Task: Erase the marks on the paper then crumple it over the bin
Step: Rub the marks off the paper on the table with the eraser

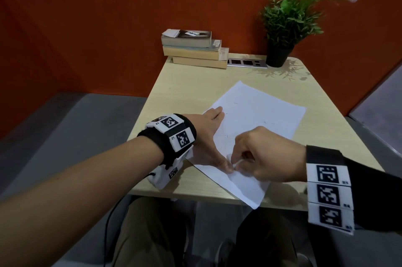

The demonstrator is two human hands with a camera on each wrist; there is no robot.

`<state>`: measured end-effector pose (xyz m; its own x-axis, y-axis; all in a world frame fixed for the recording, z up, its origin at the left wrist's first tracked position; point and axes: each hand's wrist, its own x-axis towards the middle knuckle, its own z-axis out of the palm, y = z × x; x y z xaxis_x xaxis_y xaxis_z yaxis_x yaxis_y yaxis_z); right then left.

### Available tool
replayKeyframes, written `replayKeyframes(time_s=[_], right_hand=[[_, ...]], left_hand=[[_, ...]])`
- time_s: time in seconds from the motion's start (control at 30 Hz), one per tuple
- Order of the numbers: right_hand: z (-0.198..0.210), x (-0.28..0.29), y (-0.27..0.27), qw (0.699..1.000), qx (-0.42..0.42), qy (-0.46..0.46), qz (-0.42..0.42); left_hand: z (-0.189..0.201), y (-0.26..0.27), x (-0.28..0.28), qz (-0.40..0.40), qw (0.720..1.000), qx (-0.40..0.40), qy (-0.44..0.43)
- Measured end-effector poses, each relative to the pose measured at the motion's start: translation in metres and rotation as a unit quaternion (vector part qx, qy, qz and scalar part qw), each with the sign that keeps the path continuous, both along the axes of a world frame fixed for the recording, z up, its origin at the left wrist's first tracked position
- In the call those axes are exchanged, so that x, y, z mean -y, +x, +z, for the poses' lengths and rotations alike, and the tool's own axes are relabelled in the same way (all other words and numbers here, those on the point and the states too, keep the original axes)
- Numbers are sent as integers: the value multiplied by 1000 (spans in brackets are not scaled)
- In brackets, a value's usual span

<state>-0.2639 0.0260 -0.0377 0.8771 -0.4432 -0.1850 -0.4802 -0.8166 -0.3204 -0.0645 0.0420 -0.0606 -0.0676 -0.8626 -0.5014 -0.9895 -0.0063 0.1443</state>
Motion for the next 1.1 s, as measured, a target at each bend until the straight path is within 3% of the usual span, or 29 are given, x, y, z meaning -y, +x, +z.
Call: replayKeyframes(time_s=[0.37,0.63,0.9,1.1], right_hand=[[-4,52,43,993,38,-59,-96],[4,6,5,1000,-17,2,-1],[-2,56,47,994,26,-62,-90],[-7,23,21,999,-6,-34,-29]], left_hand=[[-1,0,-1,-1,1000,-18,-19],[2,-1,0,1,1000,0,11],[-3,0,0,-5,999,-24,-33],[0,-2,-1,-3,1000,6,-1]])
